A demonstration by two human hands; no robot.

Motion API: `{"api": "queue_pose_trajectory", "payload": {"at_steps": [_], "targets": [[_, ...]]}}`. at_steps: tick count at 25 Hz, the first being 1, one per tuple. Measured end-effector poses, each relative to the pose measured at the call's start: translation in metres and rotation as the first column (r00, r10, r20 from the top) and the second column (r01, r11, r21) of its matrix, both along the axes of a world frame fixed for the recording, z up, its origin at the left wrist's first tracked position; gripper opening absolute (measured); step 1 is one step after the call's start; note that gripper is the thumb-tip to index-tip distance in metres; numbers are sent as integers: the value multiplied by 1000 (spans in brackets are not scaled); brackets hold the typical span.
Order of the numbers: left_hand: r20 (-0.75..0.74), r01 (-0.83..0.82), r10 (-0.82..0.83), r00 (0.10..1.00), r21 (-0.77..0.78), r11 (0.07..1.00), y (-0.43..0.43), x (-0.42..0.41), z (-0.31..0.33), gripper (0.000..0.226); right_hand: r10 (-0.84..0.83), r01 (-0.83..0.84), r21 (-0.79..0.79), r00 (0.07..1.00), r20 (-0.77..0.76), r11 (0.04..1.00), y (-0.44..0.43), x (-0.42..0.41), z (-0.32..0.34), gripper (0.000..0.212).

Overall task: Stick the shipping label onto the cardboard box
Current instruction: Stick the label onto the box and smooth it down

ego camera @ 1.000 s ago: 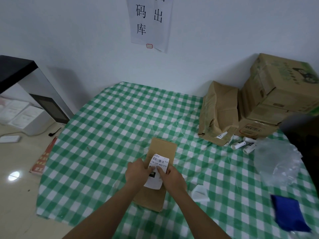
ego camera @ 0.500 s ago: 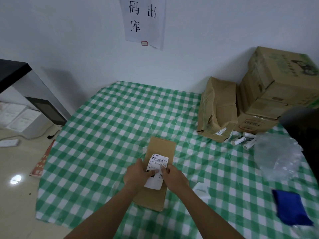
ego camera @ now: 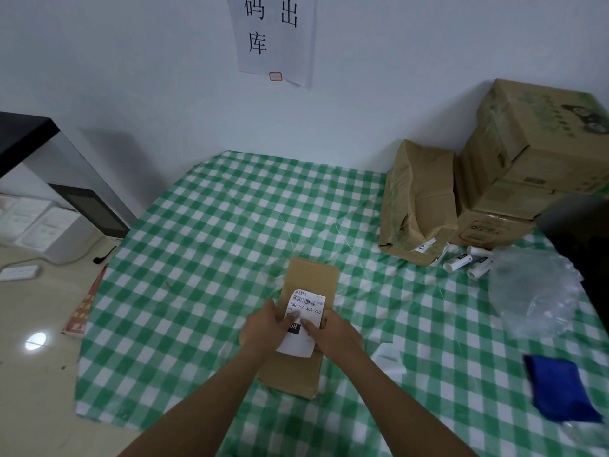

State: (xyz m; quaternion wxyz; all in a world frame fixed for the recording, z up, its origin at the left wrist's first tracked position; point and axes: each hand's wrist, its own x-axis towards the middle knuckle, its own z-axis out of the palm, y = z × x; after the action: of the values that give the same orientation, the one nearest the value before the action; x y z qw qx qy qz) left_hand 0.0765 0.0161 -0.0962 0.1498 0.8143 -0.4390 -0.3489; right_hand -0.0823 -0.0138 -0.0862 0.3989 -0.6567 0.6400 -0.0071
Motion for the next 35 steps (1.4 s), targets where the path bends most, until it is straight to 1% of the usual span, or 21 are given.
{"api": "queue_pose_trajectory", "payload": {"at_steps": [2, 5, 7, 9, 11, 13, 15, 18, 20, 21, 22, 23, 25, 31, 35], "targets": [[22, -14, 15, 1000, -2, 1000, 0, -2, 1, 55, 0, 0, 5, 1000, -13, 1000, 1, 0, 0, 49], [46, -44, 44, 998, 7, 999, -2, -7, 3, 63, 5, -5, 6, 1000, -30, 1000, -1, 2, 2, 40], [47, -59, 59, 997, 6, 998, -3, -8, 3, 60, 4, -3, 6, 999, -38, 1000, -1, 1, 2, 38], [32, -64, 64, 997, -8, 998, -1, -8, 3, 53, 0, 0, 14, 1000, -20, 1000, -1, 0, 2, 29], [4, -63, 64, 998, -36, 997, 0, -6, 1, 48, 3, -3, 9, 1000, 2, 1000, 1, 1, 6, 34], [-5, -58, 58, 998, -50, 997, 1, -5, 1, 46, -1, 1, 1, 1000, 2, 1000, 1, 1, 6, 33], [-2, -52, 52, 999, -54, 997, 4, -5, 2, 45, -8, 8, 0, 1000, -8, 1000, 1, 1, 5, 29], [6, -21, 21, 1000, -63, 998, 9, -6, 2, 50, -10, 10, -9, 1000, -17, 1000, 1, 0, 4, 33], [73, 12, -8, 997, -60, 998, 13, -10, 2, 57, -8, 8, -11, 1000, -21, 1000, 2, 0, 3, 27], [116, 21, -16, 993, -51, 998, 14, -12, 3, 59, -7, 7, -10, 1000, -17, 1000, 2, 1, 3, 27], [154, 24, -17, 988, -45, 999, 16, -15, 4, 60, -10, 10, -11, 1000, -13, 1000, 2, 1, 4, 32], [179, 25, -16, 984, -44, 999, 17, -17, 4, 61, -13, 12, -19, 1000, -12, 1000, 2, 2, 3, 38], [199, 26, -16, 980, -48, 999, 18, -19, 5, 61, -14, 14, -24, 1000, -2, 1000, 3, 2, 4, 41], [184, 37, -26, 983, -56, 998, 21, -17, 5, 59, -14, 14, 2, 1000, 19, 1000, 3, 1, 5, 44], [116, 35, -23, 993, -102, 994, 24, -13, 2, 41, -15, 16, -4, 999, 36, 1000, 3, 0, 6, 45]]}}
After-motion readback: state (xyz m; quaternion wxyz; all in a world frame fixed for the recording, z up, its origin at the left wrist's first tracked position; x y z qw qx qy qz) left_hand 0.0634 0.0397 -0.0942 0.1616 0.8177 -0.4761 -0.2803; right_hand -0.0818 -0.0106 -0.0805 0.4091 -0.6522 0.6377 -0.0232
